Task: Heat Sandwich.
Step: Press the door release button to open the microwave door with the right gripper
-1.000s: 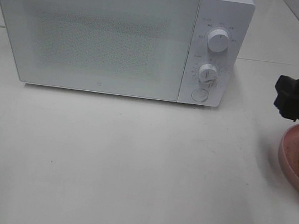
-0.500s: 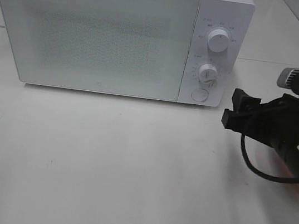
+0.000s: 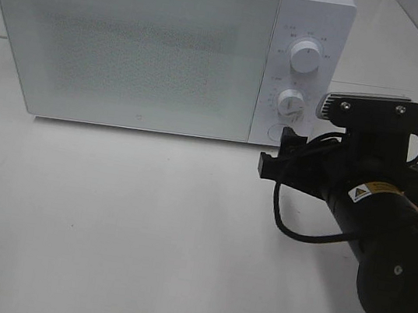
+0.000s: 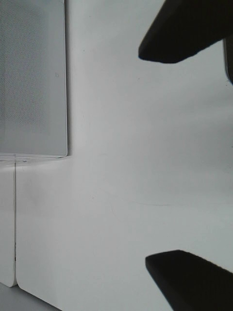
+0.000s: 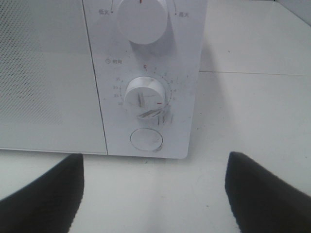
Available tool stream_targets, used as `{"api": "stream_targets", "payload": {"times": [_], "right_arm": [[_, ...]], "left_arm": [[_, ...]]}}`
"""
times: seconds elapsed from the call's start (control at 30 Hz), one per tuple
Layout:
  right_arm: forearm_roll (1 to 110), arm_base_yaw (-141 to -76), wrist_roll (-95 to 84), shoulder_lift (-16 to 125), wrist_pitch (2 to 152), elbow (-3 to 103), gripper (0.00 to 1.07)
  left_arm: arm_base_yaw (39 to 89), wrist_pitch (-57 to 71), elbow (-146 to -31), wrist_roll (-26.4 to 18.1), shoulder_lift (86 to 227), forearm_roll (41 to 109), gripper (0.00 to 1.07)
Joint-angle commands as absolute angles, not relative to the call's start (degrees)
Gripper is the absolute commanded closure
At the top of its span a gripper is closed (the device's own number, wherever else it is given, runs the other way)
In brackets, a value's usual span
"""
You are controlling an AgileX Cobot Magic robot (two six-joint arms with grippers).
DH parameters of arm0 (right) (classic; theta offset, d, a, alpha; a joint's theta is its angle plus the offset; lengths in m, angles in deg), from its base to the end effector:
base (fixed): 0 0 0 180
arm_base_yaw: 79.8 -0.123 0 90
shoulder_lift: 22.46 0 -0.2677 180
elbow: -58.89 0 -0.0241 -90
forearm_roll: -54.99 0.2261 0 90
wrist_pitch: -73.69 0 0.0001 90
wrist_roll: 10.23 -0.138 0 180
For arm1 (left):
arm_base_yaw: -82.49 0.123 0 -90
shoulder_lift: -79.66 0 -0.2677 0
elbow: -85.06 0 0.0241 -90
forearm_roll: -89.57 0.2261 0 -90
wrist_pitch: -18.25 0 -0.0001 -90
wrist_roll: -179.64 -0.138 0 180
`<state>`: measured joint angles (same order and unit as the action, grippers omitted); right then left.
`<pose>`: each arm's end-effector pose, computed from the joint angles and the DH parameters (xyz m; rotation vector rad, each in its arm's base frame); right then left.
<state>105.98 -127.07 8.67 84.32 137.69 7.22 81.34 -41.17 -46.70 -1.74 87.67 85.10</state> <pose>0.2591 0.1385 0.1502 -0.0583 1.7711 -0.0020 0.0335 -0.0099 0.2464 0.0471 2.0170 -0.0904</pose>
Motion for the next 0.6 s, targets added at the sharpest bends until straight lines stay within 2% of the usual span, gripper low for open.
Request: {"api": "stream_targets", "payload": {"times": [0.03, 0.5, 0.6], "right_arm": [[107.98, -128.22, 9.3, 84.32, 137.34, 7.85, 0.31], [109.19, -129.25, 9.25, 84.32, 137.4, 7.85, 0.31], [109.19, -129.25, 2.37, 84.32, 137.34, 7.85, 0.31]], "left_arm": [[80.88, -40.6, -46.48, -1.79, 86.18, 84.93, 0.06], [80.88, -40.6, -46.48, -1.79, 86.18, 84.93, 0.06], [80.88, -40.6, -46.48, -1.79, 86.18, 84.93, 0.06]]}}
